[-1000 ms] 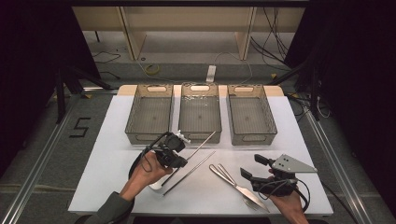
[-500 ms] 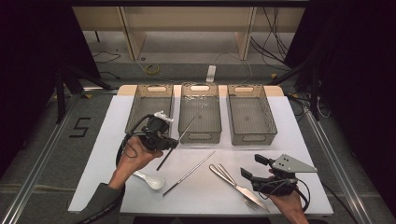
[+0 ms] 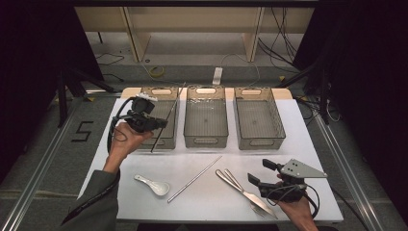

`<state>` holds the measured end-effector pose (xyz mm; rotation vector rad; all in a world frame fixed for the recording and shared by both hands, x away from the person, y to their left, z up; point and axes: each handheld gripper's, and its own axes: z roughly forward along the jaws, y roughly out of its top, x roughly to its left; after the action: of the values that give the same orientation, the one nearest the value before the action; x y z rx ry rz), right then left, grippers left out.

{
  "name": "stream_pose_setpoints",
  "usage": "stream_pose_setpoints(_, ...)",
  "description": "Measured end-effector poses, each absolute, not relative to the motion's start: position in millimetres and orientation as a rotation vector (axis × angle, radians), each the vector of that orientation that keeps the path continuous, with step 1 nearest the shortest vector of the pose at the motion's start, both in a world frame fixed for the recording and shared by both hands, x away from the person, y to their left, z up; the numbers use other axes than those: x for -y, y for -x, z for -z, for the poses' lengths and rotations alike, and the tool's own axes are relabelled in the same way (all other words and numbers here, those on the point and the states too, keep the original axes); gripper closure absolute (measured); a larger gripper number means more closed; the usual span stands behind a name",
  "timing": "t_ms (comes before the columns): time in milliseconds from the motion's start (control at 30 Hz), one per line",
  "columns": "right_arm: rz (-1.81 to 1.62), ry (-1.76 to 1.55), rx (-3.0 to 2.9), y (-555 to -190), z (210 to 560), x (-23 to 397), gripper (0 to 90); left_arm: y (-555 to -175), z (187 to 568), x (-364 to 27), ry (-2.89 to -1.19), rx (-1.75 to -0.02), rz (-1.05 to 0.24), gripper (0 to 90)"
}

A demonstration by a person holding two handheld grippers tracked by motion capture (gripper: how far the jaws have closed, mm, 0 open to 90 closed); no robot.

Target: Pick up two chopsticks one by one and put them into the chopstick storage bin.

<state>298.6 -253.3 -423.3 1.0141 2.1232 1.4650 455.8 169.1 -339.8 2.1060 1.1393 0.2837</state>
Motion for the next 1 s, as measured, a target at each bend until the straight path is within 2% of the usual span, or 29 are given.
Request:
stream_pose_setpoints(567, -1.478, -1.008, -2.132, -298, 423, 253, 25.3, -501, 337, -197, -2.018, -1.253, -0.378, 85.0)
stream_pose_setpoints(1000, -1.479, -1.011, -2.140, -298, 424, 252, 25.2, -522, 352, -210, -2.002, -1.321, -0.400, 85.0)
